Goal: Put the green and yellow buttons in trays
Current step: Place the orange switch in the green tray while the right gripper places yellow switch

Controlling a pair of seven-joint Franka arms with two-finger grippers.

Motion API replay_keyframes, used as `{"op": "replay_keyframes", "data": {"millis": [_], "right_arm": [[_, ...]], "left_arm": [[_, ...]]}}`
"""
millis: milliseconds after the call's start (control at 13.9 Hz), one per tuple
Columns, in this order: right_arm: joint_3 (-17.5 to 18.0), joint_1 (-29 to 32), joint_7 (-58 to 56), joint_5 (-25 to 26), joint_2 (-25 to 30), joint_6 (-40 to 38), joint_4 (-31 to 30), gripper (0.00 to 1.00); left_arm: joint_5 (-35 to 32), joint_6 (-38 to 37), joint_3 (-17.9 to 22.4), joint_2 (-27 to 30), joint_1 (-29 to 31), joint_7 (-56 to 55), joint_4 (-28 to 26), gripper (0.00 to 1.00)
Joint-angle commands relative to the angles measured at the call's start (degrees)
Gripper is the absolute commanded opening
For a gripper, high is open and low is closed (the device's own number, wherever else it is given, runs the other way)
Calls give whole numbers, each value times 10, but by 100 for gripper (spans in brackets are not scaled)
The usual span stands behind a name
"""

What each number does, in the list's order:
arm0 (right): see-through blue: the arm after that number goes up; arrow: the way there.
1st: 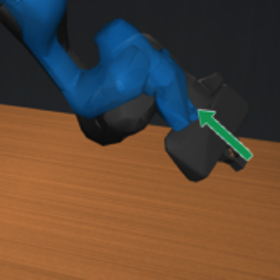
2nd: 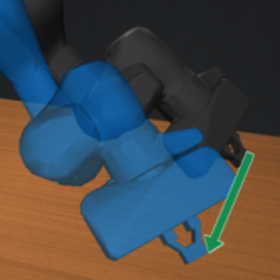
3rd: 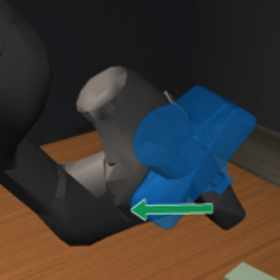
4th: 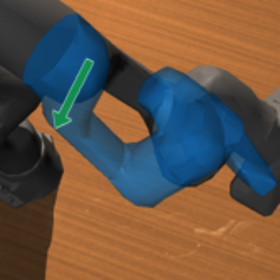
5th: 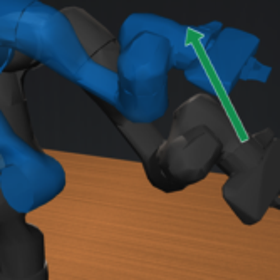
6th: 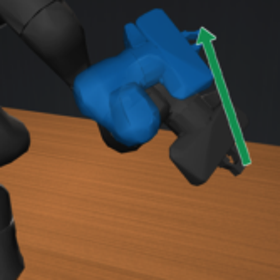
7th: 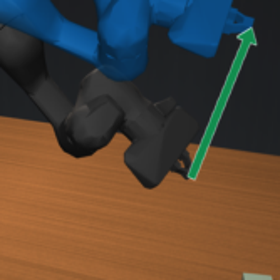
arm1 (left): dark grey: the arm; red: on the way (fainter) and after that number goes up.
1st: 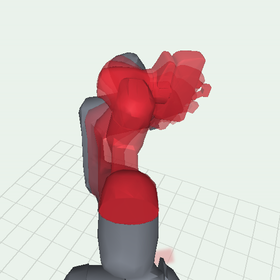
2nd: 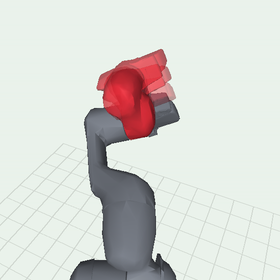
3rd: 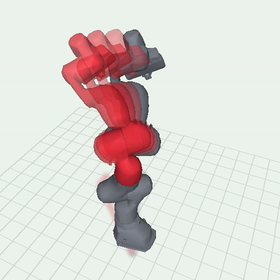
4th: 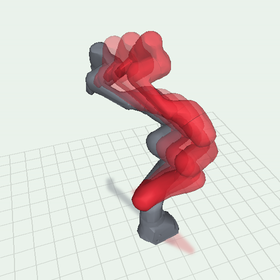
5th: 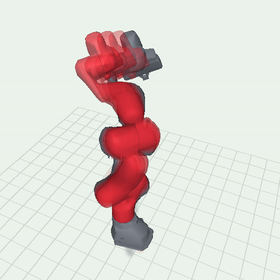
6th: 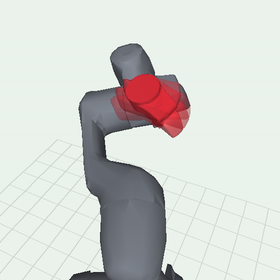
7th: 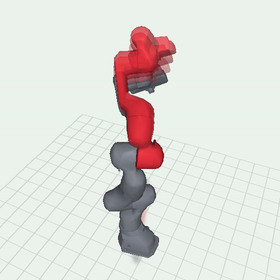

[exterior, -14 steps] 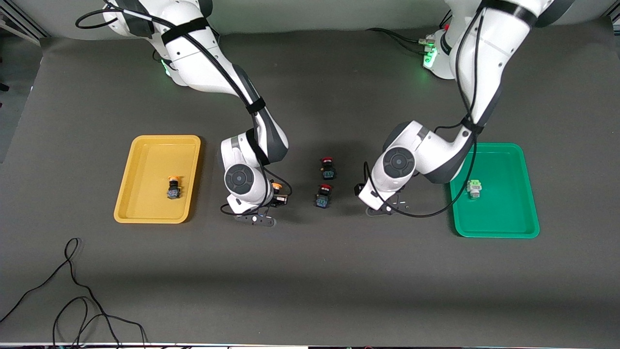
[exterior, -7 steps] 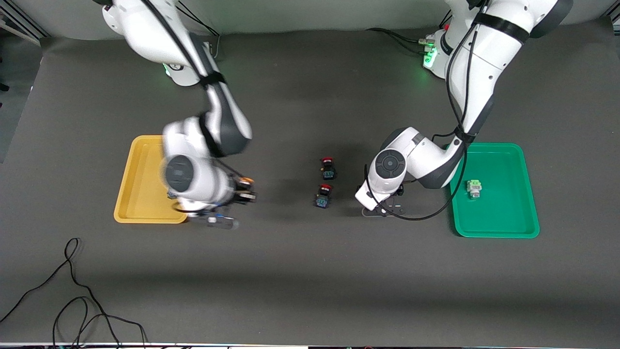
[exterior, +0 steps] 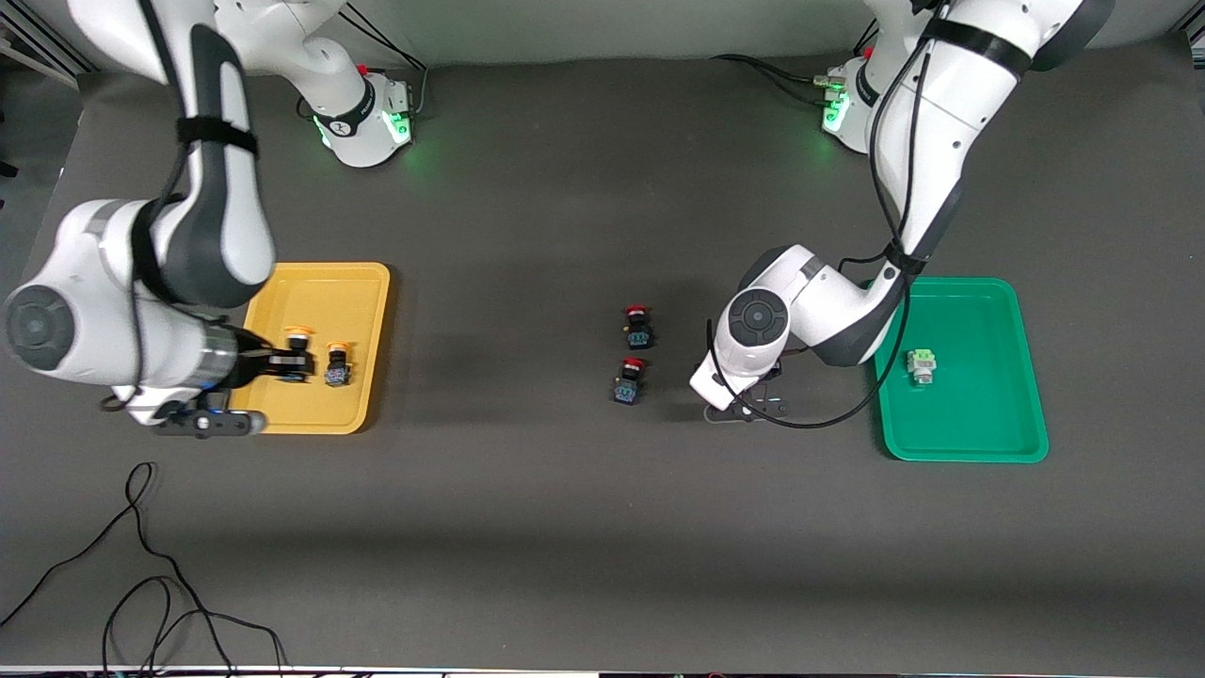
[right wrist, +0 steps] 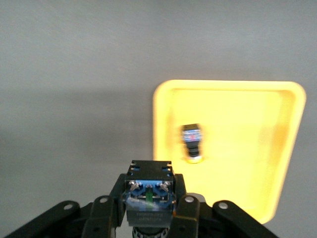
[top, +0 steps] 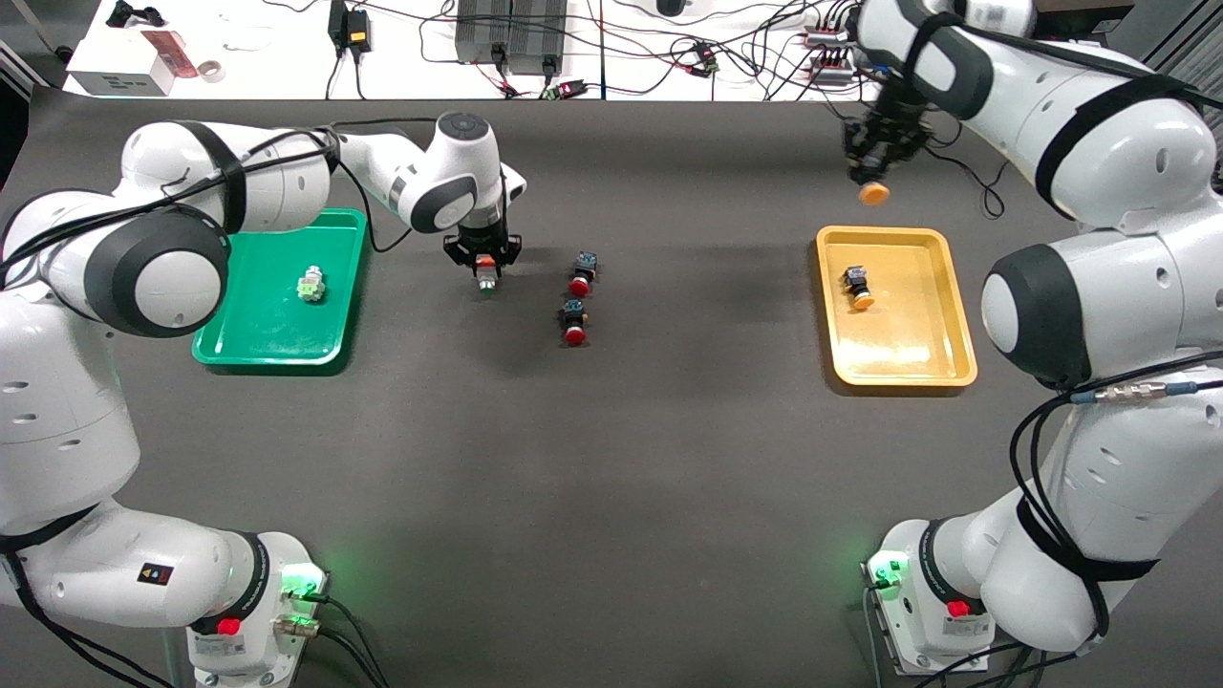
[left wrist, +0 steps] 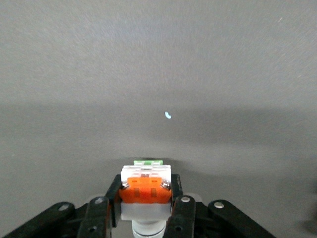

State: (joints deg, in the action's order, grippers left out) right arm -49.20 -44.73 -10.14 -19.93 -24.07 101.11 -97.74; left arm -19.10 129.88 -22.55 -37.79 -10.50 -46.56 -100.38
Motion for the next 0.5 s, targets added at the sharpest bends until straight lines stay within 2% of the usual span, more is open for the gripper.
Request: {"op": "replay_keyframes", "data": {"millis": [0, 216, 432], "right_arm": [[-24, 15, -128, -5, 5, 99, -89, 0], [-23, 37, -224, -28, -7, 238, -188, 0], [-17, 39, -284, -98, -54, 326, -233, 0]], "left_arm": [[60, -70, -8, 83, 4, -5, 9, 20], [120, -144, -7, 155, 20, 29, 18, 20], [175, -224, -6, 212, 104, 169, 4, 20]]}}
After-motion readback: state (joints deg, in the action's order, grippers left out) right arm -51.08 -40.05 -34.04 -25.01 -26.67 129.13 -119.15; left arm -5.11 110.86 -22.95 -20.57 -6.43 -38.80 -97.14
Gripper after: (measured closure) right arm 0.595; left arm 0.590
